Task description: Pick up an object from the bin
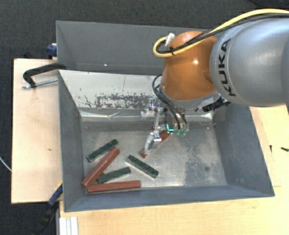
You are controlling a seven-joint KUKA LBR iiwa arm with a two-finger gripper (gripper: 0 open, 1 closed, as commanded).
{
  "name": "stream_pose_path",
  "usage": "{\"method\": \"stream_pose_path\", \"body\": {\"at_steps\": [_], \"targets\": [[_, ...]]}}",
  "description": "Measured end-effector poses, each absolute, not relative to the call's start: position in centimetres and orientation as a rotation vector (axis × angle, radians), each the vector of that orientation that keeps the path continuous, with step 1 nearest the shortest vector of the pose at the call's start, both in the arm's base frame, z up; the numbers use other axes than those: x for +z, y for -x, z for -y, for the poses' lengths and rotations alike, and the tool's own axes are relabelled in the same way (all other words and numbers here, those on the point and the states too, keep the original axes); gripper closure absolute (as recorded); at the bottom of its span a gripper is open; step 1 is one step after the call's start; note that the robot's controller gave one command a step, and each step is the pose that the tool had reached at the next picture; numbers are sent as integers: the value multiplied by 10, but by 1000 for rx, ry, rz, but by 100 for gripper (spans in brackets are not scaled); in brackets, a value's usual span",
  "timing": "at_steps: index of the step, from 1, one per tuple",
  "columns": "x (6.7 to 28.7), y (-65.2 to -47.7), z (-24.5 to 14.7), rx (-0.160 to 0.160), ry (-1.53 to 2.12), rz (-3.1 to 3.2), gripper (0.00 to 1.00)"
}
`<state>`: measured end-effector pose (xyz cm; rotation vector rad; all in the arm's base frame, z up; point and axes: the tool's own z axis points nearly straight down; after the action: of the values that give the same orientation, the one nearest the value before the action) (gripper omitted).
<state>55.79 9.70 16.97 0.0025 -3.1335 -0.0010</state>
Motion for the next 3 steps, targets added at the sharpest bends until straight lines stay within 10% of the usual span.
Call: {"method": "stream_pose_path", "body": {"at_steps": [1,2,3], "targets": [[174,-560,-97,-2,-1,3142,0],[91,-500,-92,-7,18,3153,100],[88,-498,-91,-3,18,3145,0]]}}
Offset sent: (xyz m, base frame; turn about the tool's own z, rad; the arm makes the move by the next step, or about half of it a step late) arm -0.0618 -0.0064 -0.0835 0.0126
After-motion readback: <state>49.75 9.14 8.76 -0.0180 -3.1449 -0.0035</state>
